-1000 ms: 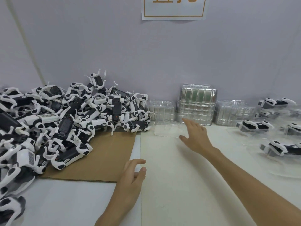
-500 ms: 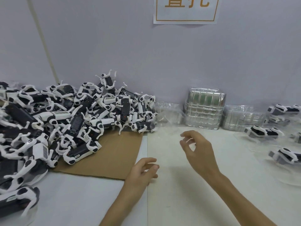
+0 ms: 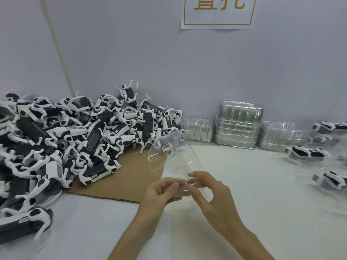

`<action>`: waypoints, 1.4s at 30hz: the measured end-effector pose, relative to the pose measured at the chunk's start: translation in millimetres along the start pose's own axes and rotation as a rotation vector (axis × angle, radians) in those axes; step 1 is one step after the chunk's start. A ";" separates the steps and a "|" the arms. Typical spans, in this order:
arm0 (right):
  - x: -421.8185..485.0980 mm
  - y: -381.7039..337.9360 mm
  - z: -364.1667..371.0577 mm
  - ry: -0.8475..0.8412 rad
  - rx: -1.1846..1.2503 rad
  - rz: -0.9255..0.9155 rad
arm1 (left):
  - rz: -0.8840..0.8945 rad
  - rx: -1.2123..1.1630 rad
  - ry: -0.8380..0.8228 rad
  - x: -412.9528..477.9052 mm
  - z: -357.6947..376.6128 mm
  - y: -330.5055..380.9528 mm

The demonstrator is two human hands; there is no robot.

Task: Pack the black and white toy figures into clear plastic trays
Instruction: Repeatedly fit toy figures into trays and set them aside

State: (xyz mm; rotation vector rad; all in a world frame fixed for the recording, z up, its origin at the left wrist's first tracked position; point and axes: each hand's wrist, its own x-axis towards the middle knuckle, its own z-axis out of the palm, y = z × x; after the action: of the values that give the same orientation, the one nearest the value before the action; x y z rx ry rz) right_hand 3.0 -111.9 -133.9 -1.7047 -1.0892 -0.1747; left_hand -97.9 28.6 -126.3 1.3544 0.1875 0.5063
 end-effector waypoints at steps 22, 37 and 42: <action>6.9 0.2 -16.0 0.001 -0.049 -0.139 | -0.032 -0.235 -0.146 -1.4 -4.4 7.0; 6.6 -3.0 -15.2 0.006 -0.163 -0.271 | -0.053 -0.153 -0.248 -7.7 4.3 12.1; 5.1 -5.8 -15.2 0.042 -0.173 -0.267 | -0.050 -0.158 -0.268 -9.0 4.2 14.1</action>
State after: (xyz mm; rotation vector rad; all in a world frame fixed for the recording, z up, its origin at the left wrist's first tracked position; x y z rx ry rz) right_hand 7.4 -121.3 -120.4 -1.6929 -1.2980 -0.4837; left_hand -107.5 22.6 -113.1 1.2451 -0.0384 0.2875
